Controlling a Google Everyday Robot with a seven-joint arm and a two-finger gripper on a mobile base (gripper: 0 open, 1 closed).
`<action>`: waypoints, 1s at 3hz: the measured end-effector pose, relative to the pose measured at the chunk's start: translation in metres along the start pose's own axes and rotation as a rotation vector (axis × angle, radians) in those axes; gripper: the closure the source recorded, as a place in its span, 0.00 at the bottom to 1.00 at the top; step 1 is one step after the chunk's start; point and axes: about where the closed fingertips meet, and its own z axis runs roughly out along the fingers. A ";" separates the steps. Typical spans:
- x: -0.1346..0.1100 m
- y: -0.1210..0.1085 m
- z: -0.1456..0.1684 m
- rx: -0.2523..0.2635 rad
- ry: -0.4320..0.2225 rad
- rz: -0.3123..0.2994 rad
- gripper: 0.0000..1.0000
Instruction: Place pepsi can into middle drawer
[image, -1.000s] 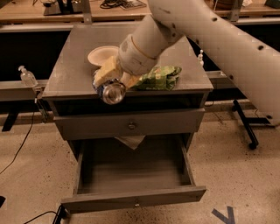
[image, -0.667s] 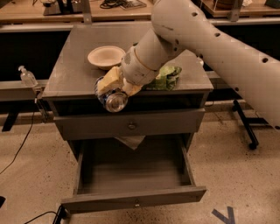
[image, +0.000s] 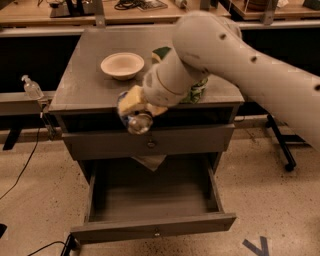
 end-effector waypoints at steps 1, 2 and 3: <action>-0.026 0.050 0.022 -0.115 0.106 -0.021 1.00; -0.040 0.063 0.042 -0.139 0.121 -0.056 1.00; -0.042 0.066 0.050 -0.124 0.086 -0.055 1.00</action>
Offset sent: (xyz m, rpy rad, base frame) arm -0.0031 -0.0284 -0.0408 -0.0690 -0.0978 -0.0639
